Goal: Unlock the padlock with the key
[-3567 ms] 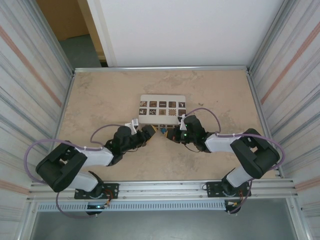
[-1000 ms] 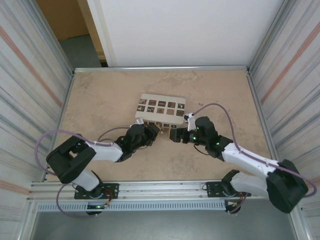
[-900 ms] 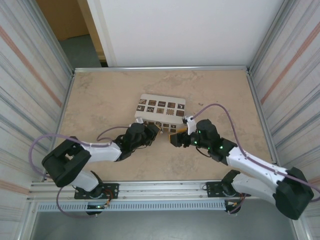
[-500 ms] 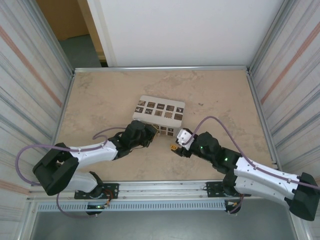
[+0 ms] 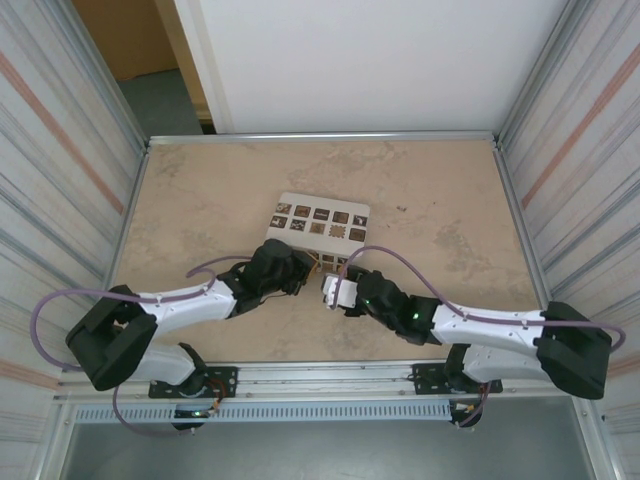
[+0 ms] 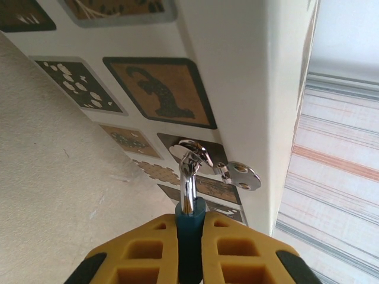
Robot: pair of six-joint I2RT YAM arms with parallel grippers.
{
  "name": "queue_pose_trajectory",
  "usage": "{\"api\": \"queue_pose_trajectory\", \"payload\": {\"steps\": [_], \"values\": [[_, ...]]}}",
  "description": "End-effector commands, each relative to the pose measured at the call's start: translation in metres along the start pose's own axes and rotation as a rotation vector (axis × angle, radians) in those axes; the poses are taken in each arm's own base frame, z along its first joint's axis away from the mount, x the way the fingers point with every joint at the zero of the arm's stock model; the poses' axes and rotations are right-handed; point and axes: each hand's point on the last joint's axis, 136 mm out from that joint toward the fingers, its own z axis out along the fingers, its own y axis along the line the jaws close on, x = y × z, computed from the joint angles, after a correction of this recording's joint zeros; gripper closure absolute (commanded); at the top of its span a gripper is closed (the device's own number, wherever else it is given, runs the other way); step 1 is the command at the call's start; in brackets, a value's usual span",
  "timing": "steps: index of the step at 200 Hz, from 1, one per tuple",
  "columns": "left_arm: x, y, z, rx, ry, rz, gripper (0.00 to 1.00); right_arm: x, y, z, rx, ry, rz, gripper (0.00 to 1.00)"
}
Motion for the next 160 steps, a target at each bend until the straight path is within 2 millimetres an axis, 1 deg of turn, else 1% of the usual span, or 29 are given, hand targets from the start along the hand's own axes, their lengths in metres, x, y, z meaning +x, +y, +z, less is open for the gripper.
{"api": "queue_pose_trajectory", "payload": {"steps": [1,50,64,94,160], "values": [[0.002,-0.027,-0.001,0.078,0.011,-0.015,1.0,-0.027,-0.015,0.007,0.067,-0.078,0.011,0.57],[0.001,-0.025,-0.001,0.075,0.01,-0.017,1.0,-0.031,-0.01,0.028,0.054,-0.084,0.009,0.67],[0.001,-0.024,-0.001,0.074,0.011,-0.018,1.0,-0.032,-0.011,0.032,0.061,-0.086,0.015,0.68],[0.002,-0.022,-0.001,0.071,0.013,-0.019,1.0,-0.033,-0.013,0.038,0.061,-0.091,0.026,0.73],[0.002,-0.02,-0.001,0.07,0.017,-0.02,1.0,-0.026,-0.011,0.048,0.067,-0.066,0.041,0.8]]}}
